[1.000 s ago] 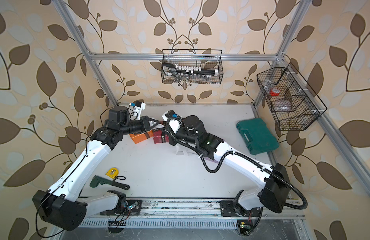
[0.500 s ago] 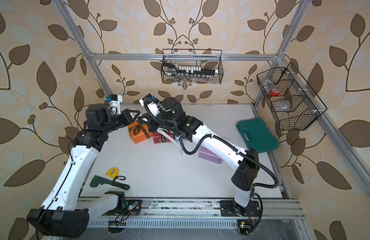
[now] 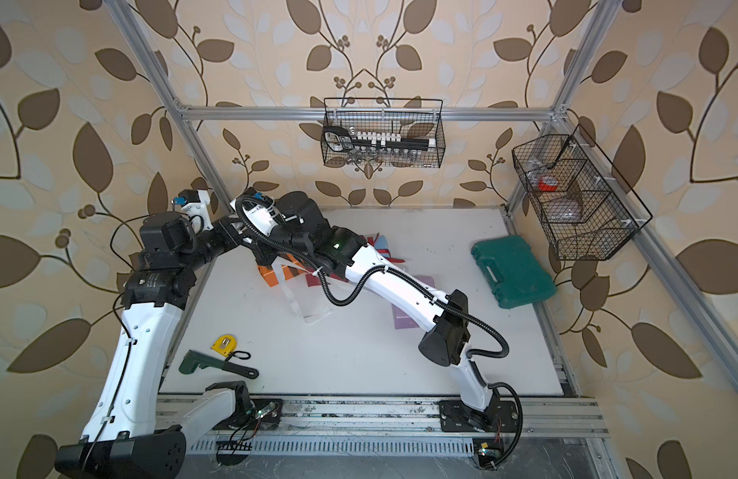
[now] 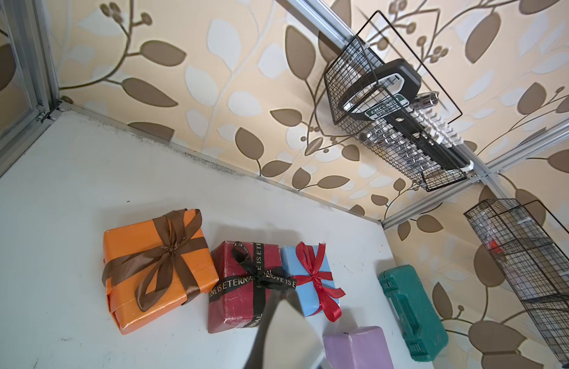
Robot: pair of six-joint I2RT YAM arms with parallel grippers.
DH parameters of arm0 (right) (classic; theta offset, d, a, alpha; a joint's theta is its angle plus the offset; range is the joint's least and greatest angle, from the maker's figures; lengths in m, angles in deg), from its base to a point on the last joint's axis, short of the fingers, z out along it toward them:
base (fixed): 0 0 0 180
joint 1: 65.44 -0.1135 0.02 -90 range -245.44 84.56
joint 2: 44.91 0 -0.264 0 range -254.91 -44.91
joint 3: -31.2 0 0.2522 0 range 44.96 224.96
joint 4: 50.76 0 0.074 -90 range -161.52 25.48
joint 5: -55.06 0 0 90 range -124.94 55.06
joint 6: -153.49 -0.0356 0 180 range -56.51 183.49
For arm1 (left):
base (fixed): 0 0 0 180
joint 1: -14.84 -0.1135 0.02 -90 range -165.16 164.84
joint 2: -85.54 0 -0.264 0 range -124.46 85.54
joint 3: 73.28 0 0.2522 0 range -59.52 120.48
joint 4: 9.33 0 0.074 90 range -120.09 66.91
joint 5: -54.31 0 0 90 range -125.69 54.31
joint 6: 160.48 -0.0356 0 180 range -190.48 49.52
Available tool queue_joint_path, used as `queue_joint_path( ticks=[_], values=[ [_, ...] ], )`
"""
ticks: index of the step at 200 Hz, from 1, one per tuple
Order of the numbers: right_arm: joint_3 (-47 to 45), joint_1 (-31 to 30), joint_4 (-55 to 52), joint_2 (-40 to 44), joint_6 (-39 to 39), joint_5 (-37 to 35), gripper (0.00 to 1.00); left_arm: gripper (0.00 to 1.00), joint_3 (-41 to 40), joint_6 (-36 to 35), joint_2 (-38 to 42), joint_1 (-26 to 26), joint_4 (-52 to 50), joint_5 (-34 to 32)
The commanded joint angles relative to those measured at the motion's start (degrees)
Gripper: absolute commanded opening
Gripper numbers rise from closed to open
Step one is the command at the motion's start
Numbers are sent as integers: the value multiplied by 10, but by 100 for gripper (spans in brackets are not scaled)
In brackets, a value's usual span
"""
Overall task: Untie the ribbon bows on the gift boxes
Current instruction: Place the ribbon at the center of the board.
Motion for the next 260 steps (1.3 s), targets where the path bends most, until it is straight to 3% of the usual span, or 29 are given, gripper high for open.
queue_joint_path(
  ticks=[1,43,59,63,67,83,86,139,179,198,206,230,260],
  values=[
    [-90,-31,75,68,25,11,0,0,-28,-35,-12,8,-40,-19],
    [-309,-31,110,146,21,-47,0,0,-89,-48,-9,7,-46,-39],
    [-354,-31,112,151,12,-65,0,9,-110,-53,-10,7,-51,-40],
    [-364,-30,113,151,10,-67,0,14,-115,-54,-10,7,-52,-38],
    [-372,-30,115,151,8,-69,0,26,-120,-55,-11,8,-51,-35],
    [-394,-29,118,143,0,-78,0,94,-130,-54,-17,8,-59,-42],
    [-397,-29,119,140,0,-78,0,98,-130,-54,-18,7,-61,-45],
    [-397,-29,113,47,-38,-67,0,99,-116,-63,-40,5,-98,-155],
    [-355,-31,89,-47,-62,-59,0,99,-126,-55,-54,-21,-93,-176],
    [-317,-32,47,-73,-63,-59,42,99,-129,-57,-56,-29,-91,-170],
    [-315,-31,43,-69,-62,-65,52,99,-129,-58,-58,-30,-89,-167],
    [-323,-30,26,-24,-53,-100,68,99,-130,-68,-61,-29,-85,-138],
    [-367,-21,-7,68,-56,-129,84,99,-125,-82,-65,-29,-77,-50]
  ],
)
